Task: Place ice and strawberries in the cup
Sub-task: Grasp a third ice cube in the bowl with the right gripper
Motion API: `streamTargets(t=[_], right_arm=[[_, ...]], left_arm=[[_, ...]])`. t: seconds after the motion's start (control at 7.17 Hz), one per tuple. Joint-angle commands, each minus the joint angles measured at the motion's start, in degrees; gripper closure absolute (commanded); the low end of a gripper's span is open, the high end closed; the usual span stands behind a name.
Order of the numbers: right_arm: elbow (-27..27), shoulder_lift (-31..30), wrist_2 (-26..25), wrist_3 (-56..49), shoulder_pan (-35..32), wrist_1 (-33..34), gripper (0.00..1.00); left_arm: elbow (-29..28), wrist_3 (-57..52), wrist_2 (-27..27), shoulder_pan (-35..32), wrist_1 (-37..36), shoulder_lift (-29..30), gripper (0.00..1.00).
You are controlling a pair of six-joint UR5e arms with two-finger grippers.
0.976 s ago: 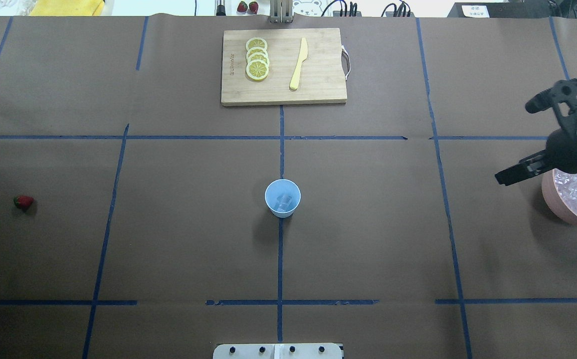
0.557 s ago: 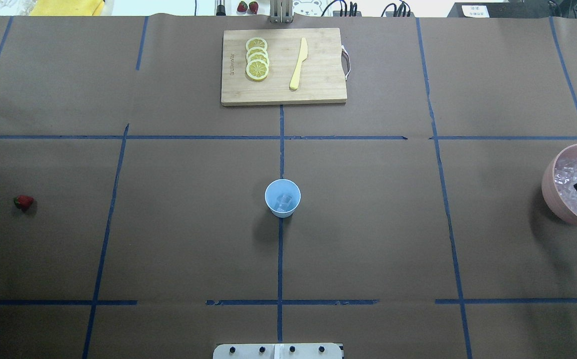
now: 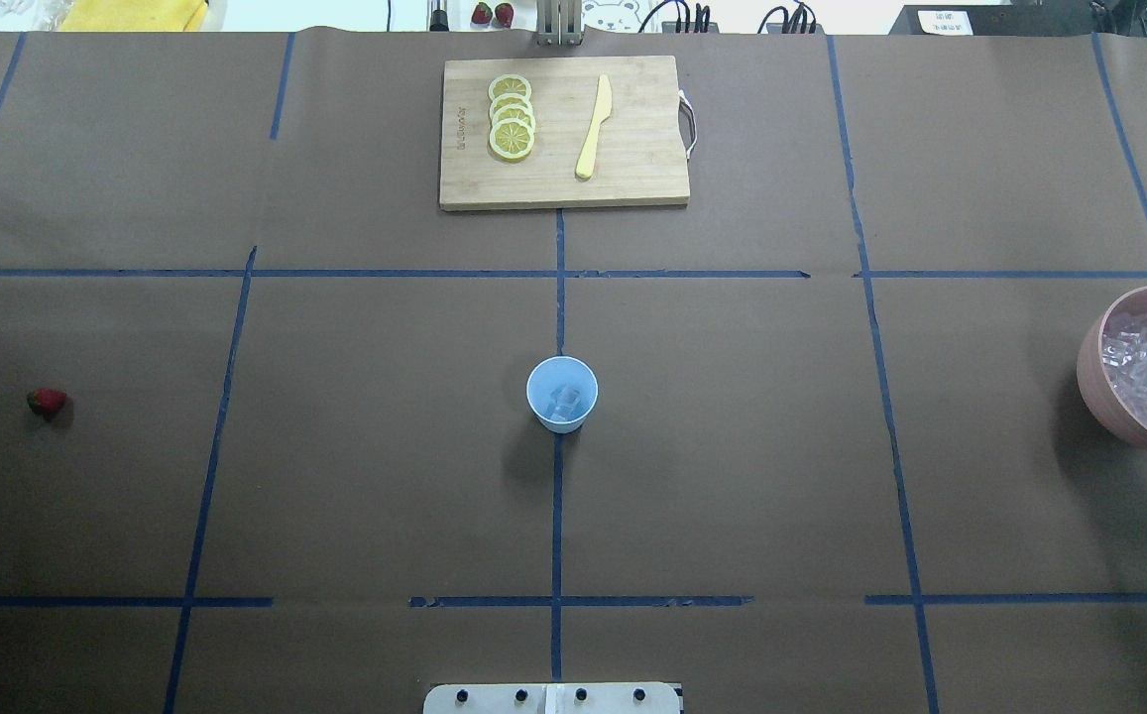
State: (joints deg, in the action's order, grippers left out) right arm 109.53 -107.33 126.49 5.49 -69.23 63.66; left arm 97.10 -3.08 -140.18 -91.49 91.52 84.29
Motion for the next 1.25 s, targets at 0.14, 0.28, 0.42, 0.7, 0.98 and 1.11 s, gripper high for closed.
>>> streamTargets(t=[0.14, 0.28, 0.42, 0.7, 0.98, 1.11], right_arm=[[-2.9, 0.1, -6.0, 0.9, 5.3, -0.1, 0.02], [-3.8, 0.1, -6.2, 0.8, 5.9, -0.1, 0.02], [-4.3, 0.2, -6.5, 0.8, 6.9, -0.1, 0.03], [-5.5, 1.4, -6.6, 0.8, 7.8, -0.1, 0.04], [-5.9, 2.2, -6.5, 0.2, 7.9, -0.2, 0.24], [-5.7, 2.2, -6.6, 0.0, 7.9, -0.2, 0.4]], left_arm=[[-0.1, 0.0, 0.0, 0.0, 0.0, 0.0, 0.0], [-0.1, 0.0, 0.0, 0.0, 0.0, 0.0, 0.0], [-0.1, 0.0, 0.1, 0.0, 0.0, 0.0, 0.0], [-0.1, 0.0, 0.1, 0.0, 0.0, 0.0, 0.0], [-0.1, 0.0, 0.0, 0.0, 0.0, 0.0, 0.0], [-0.1, 0.0, 0.1, 0.0, 0.0, 0.0, 0.0]])
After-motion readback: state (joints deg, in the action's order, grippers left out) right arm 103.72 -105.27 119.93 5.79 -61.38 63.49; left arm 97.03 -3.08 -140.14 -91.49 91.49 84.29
